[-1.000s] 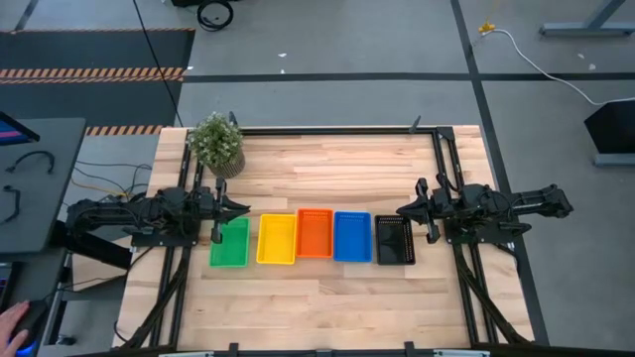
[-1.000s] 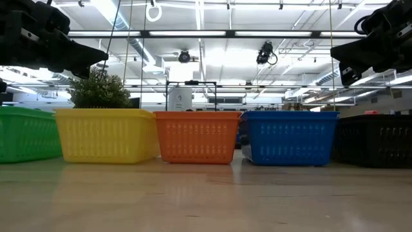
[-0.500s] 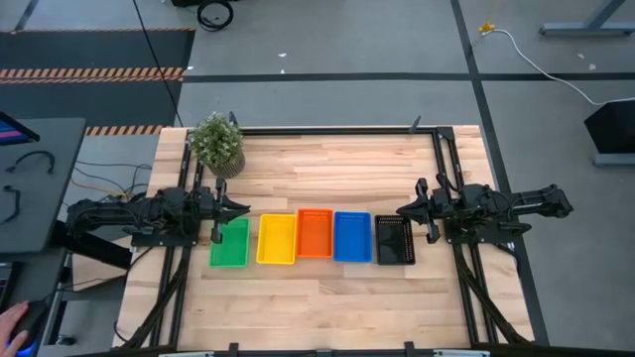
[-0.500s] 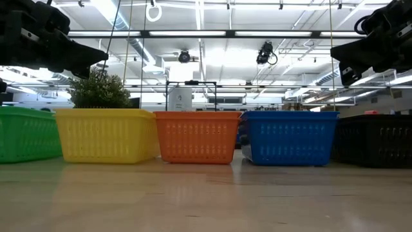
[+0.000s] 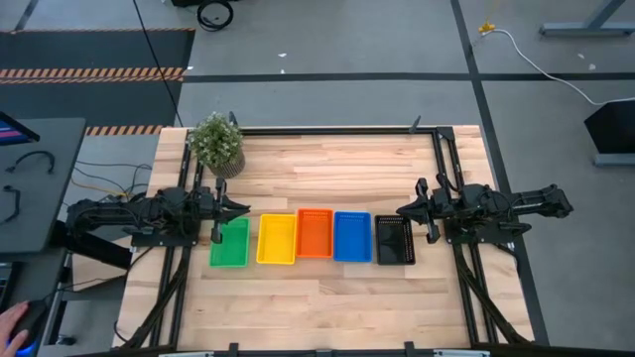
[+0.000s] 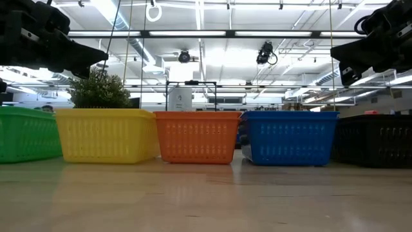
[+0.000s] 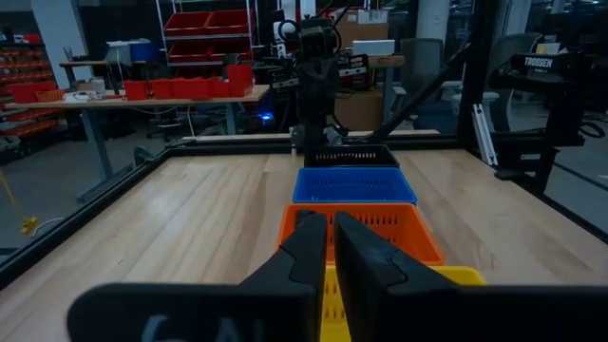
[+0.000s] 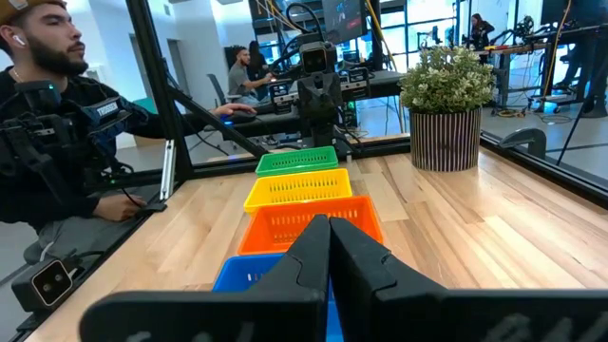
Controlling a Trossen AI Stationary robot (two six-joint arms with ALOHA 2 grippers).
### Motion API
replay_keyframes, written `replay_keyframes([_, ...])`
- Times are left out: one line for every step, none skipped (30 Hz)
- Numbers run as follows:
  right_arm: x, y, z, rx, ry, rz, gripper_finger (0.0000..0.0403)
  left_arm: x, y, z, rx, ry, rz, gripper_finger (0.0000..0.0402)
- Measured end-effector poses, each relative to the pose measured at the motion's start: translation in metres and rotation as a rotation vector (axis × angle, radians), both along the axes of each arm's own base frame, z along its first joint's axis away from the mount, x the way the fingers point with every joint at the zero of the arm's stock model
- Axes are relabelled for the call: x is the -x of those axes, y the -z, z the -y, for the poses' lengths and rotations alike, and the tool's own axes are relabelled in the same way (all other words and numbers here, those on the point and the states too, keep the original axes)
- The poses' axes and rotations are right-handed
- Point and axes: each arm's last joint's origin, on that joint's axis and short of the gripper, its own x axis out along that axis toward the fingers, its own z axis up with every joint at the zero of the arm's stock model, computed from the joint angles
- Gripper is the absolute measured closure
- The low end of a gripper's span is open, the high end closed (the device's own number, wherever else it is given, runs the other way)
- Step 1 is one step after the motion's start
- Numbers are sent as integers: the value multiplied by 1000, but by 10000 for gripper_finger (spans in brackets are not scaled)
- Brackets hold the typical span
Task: Stack baskets by color
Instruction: Return to Home Position
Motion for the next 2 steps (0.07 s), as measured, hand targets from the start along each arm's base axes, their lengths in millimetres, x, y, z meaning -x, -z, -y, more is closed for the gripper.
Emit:
replay_keyframes([0, 0, 0, 0, 0, 0, 389, 0, 0, 0, 0, 0, 0, 372])
replay_keyframes([0, 0, 0, 0, 0, 0, 389, 0, 0, 0, 0, 1, 0, 374])
